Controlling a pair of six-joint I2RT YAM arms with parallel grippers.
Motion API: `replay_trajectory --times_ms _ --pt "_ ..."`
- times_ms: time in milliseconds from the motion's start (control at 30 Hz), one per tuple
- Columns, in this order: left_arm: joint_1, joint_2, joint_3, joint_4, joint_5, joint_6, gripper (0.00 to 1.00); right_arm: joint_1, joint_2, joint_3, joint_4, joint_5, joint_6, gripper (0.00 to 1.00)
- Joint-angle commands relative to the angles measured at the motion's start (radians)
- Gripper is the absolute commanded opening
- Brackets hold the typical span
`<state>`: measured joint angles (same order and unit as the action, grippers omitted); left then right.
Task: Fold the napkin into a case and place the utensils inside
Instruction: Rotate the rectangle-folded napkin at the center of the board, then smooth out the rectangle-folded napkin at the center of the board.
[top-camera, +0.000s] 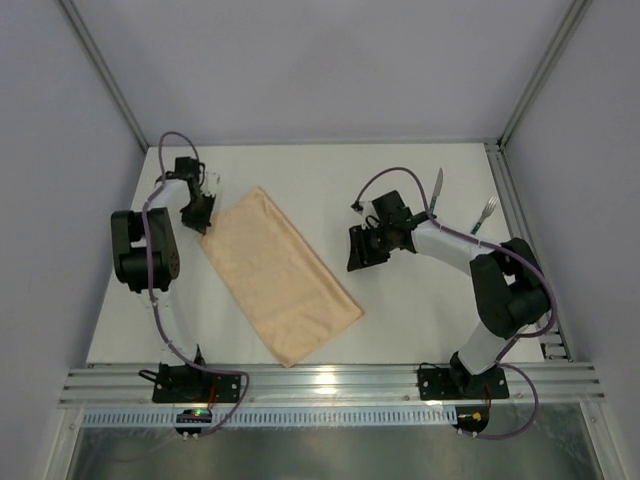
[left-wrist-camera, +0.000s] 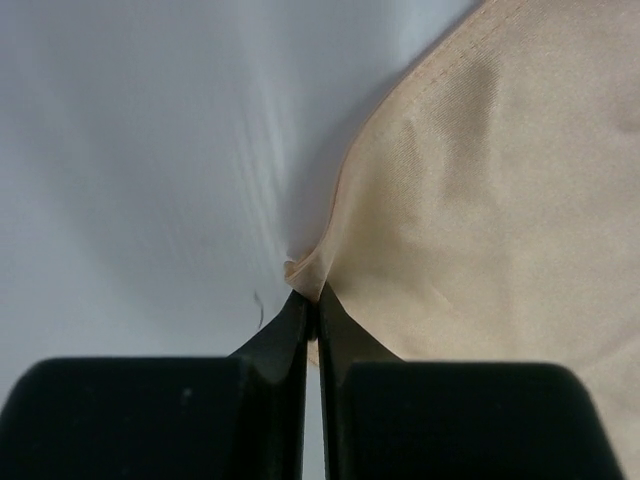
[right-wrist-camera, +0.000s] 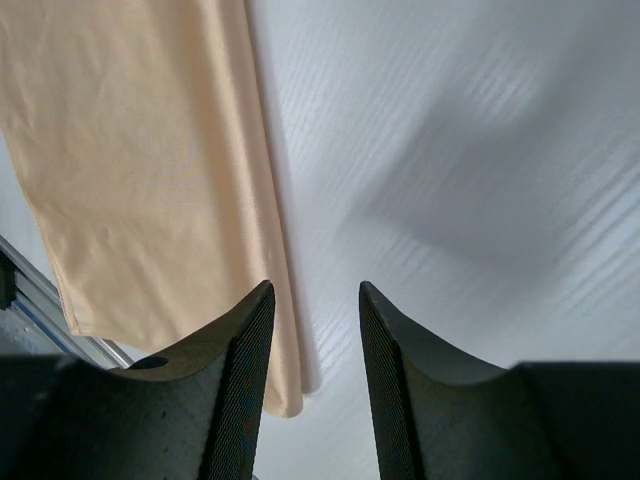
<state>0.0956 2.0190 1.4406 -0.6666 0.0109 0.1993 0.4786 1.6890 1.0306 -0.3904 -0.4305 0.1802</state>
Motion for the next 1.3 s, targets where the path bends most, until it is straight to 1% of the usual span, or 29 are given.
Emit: replay_trajectory --times_ms 0,33,67,133,167,200,300,333,367,400,433,467,500,533,567,600,633,667,700,767,867,933,967,1000,1067,1100,1200,1233,1267 --pt "-0.126 0.128 0.157 0.023 0.000 0.040 0.02 -0.037 -0.086 -0.001 0.004 0.039 0.050 0.44" --pt "-0.152 0.183 0.199 0.010 -0.029 0.049 0.01 -0.041 -0.098 -0.009 0.007 0.045 0.053 0.44" --pt "-0.175 0.210 0.280 -0.001 -0.043 0.070 0.02 -0.046 -0.120 -0.026 0.012 0.049 0.061 0.44" --pt "-0.246 0.285 0.363 -0.025 -0.049 0.090 0.02 -0.058 -0.133 -0.040 0.024 0.049 0.065 0.44" --pt "-0.266 0.309 0.444 -0.033 -0.051 0.106 0.02 -0.063 -0.144 -0.046 0.030 0.047 0.073 0.44" --pt "-0.304 0.334 0.487 -0.042 -0.055 0.110 0.02 -0.063 -0.144 -0.046 0.041 0.039 0.074 0.44" --pt "-0.361 0.432 0.647 -0.085 -0.074 0.132 0.03 -0.064 -0.120 -0.023 0.090 0.024 0.087 0.44" --pt "-0.370 0.452 0.681 -0.097 -0.080 0.137 0.04 -0.070 -0.103 0.017 0.103 0.010 0.094 0.42" --pt "-0.379 0.483 0.707 -0.094 -0.095 0.140 0.07 -0.072 -0.053 0.041 0.137 0.000 0.111 0.39" --pt "-0.381 0.492 0.743 -0.091 -0.098 0.137 0.09 -0.080 -0.023 0.069 0.160 -0.028 0.120 0.30" --pt "-0.381 0.498 0.754 -0.082 -0.103 0.132 0.12 -0.096 0.010 0.125 0.188 -0.037 0.137 0.25" --pt "-0.381 0.498 0.759 -0.076 -0.107 0.129 0.20 -0.110 0.047 0.156 0.235 -0.051 0.184 0.21" --pt "-0.381 0.494 0.758 -0.068 -0.112 0.126 0.25 -0.124 0.126 0.189 0.263 -0.071 0.215 0.17" --pt "-0.381 0.488 0.751 -0.064 -0.114 0.121 0.30 -0.150 0.170 0.253 0.286 -0.101 0.249 0.10" --pt "-0.381 0.471 0.748 -0.053 -0.115 0.118 0.38 -0.161 0.213 0.285 0.326 -0.114 0.281 0.07" --pt "-0.381 0.462 0.748 -0.048 -0.117 0.114 0.42 -0.166 0.257 0.324 0.338 -0.123 0.333 0.04" --pt "-0.381 0.452 0.748 -0.044 -0.118 0.103 0.46 -0.170 0.341 0.412 0.340 -0.134 0.349 0.04" --pt "-0.381 0.442 0.748 -0.036 -0.117 0.094 0.52 -0.170 0.381 0.460 0.322 -0.145 0.360 0.04" --pt "-0.381 0.419 0.748 -0.030 -0.121 0.088 0.55 -0.172 0.453 0.553 0.314 -0.148 0.381 0.04" --pt "-0.382 0.396 0.751 -0.022 -0.135 0.071 0.58 -0.173 0.509 0.624 0.306 -0.139 0.412 0.04" --pt "-0.382 0.342 0.738 -0.028 -0.166 0.042 0.57 -0.181 0.599 0.710 0.306 -0.106 0.505 0.04" --pt "-0.382 0.287 0.707 -0.054 -0.149 0.020 0.54 -0.192 0.638 0.752 0.305 -0.116 0.574 0.04" --pt "-0.382 0.261 0.677 -0.059 -0.135 0.000 0.50 -0.193 0.665 0.763 0.297 -0.116 0.588 0.04" --pt "-0.382 0.233 0.594 -0.057 -0.126 -0.006 0.49 -0.196 0.678 0.776 0.286 -0.102 0.599 0.04" --pt "-0.382 0.147 0.491 -0.028 -0.092 -0.026 0.47 -0.201 0.705 0.798 0.275 -0.083 0.631 0.04" --pt "-0.382 0.118 0.392 -0.016 -0.082 -0.027 0.47 -0.209 0.716 0.809 0.275 -0.076 0.646 0.04" --pt "-0.382 0.017 0.246 0.018 -0.030 -0.028 0.45 -0.222 0.755 0.812 0.292 -0.082 0.725 0.04" --pt "-0.382 -0.033 0.224 -0.004 -0.014 -0.029 0.45 -0.227 0.759 0.807 0.297 -0.080 0.742 0.04" --pt "-0.382 -0.063 0.206 -0.017 0.038 -0.021 0.45 -0.229 0.759 0.801 0.311 -0.080 0.757 0.04"
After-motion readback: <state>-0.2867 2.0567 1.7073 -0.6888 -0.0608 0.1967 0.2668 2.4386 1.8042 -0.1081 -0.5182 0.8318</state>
